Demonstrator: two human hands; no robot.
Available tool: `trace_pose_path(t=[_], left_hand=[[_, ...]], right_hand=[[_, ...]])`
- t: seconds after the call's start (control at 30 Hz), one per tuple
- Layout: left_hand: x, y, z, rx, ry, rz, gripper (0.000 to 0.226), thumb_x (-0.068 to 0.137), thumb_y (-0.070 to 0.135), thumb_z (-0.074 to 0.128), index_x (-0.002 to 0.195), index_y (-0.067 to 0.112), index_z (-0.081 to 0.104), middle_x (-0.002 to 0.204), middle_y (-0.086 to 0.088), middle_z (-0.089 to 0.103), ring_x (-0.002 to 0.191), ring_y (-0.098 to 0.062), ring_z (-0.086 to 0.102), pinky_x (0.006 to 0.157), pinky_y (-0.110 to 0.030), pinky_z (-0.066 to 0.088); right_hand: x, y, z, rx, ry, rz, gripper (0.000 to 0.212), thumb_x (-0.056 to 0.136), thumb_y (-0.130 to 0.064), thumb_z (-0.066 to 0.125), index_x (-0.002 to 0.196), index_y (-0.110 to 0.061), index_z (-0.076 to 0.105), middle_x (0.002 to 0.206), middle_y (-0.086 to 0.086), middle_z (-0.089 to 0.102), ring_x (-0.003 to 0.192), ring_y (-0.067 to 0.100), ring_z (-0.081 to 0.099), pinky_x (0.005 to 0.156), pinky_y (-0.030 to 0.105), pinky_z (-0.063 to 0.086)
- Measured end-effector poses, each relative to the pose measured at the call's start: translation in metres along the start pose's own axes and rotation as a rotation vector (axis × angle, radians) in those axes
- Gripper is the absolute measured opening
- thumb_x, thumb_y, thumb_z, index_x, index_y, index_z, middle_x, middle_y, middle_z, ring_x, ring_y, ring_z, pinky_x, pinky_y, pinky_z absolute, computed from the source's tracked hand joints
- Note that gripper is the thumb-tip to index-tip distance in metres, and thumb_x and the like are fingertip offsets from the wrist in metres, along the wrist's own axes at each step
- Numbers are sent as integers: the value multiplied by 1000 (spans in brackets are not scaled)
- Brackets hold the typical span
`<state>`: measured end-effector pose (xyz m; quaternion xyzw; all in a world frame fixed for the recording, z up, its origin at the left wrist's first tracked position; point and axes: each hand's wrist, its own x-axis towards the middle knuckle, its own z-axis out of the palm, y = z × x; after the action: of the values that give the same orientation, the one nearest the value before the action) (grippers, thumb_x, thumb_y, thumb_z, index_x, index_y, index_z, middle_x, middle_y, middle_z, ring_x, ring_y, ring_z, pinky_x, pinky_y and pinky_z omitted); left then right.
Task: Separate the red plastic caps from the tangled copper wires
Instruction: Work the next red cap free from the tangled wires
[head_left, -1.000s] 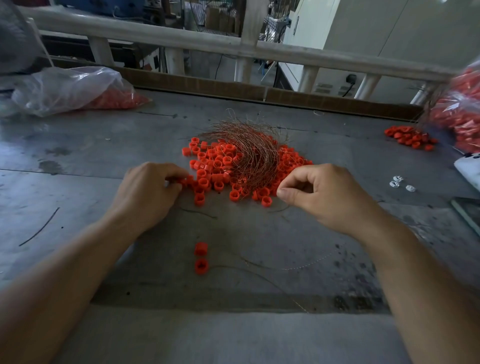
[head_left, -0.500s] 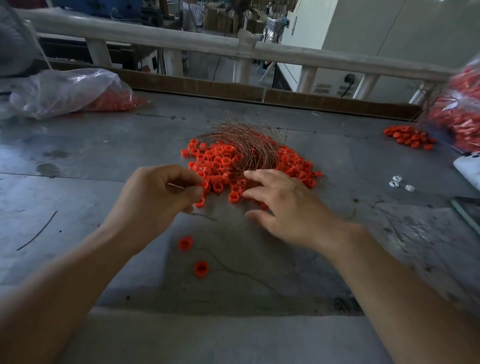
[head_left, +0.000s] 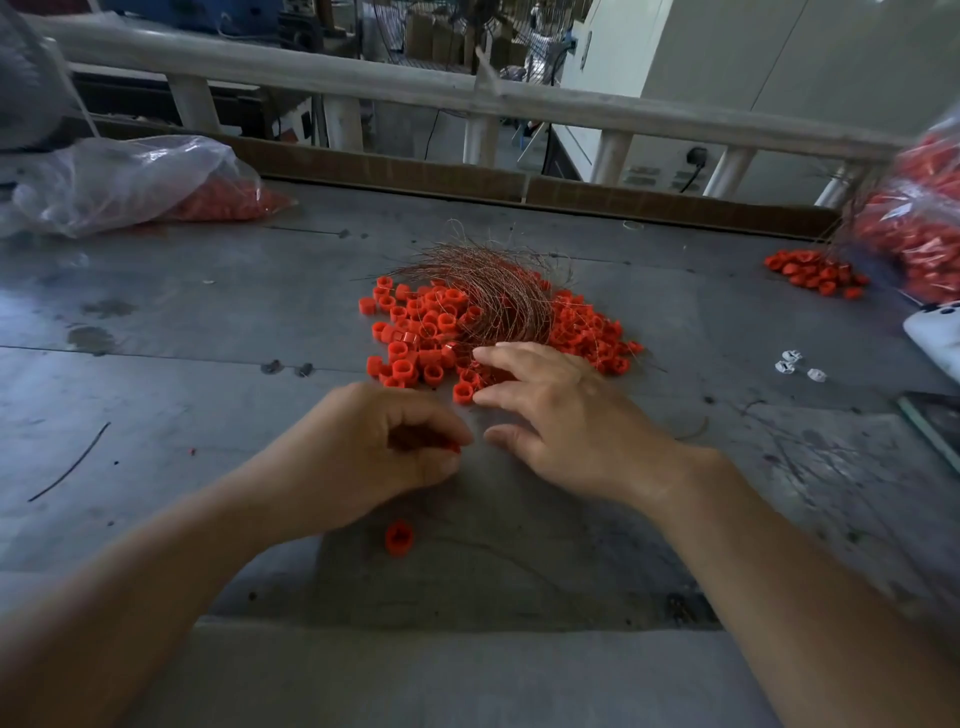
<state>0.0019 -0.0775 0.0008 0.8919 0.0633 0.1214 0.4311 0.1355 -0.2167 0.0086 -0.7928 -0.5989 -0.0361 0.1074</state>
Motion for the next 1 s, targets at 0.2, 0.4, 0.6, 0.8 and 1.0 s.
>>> trace_pose_path(t=[0.2, 0.4, 0.6, 0.8, 1.0], left_hand=[[-2, 4, -2, -5, -44, 30, 32, 75, 12, 73, 79, 44, 65, 85, 26, 67, 78, 4, 63, 73, -8, 47], [-2, 5, -2, 3, -36, 18, 33, 75, 13, 72, 78, 45, 64, 85, 27, 66, 78, 5, 63, 73, -8, 47], [0, 2, -1, -27, -3, 16, 35, 74, 11, 73, 76, 44, 64, 81, 24, 68, 73, 5, 63, 67, -5, 46], [0, 3, 0, -216, 100, 11, 32, 71, 19, 72, 81, 49, 69, 81, 13, 71, 73, -4, 67, 70, -16, 53], [-2, 11, -1, -341, 112, 48, 17, 64, 43, 73, 77, 32, 74, 66, 1, 70, 58, -4, 64, 54, -14, 48]], right_hand=[[0, 3, 4, -5, 26, -14, 49, 93, -32, 49, 138, -16, 39, 149, -5, 31, 139, 7, 15, 110, 25, 3], [-1, 1, -3, 6, 310, -27, 23, 78, -18, 59, 92, -5, 73, 98, 8, 71, 95, 21, 66, 94, 33, 30], [-2, -1, -11, 129, 544, 13, 9, 72, -3, 66, 80, -5, 70, 72, 2, 70, 70, 23, 67, 80, 32, 47], [-5, -8, -16, 208, 632, -152, 8, 74, -8, 70, 81, -4, 71, 74, 1, 71, 70, 19, 67, 83, 39, 51], [-7, -21, -10, 264, 544, -250, 18, 75, -12, 69, 89, -1, 69, 73, 5, 70, 68, 22, 67, 65, 40, 56]])
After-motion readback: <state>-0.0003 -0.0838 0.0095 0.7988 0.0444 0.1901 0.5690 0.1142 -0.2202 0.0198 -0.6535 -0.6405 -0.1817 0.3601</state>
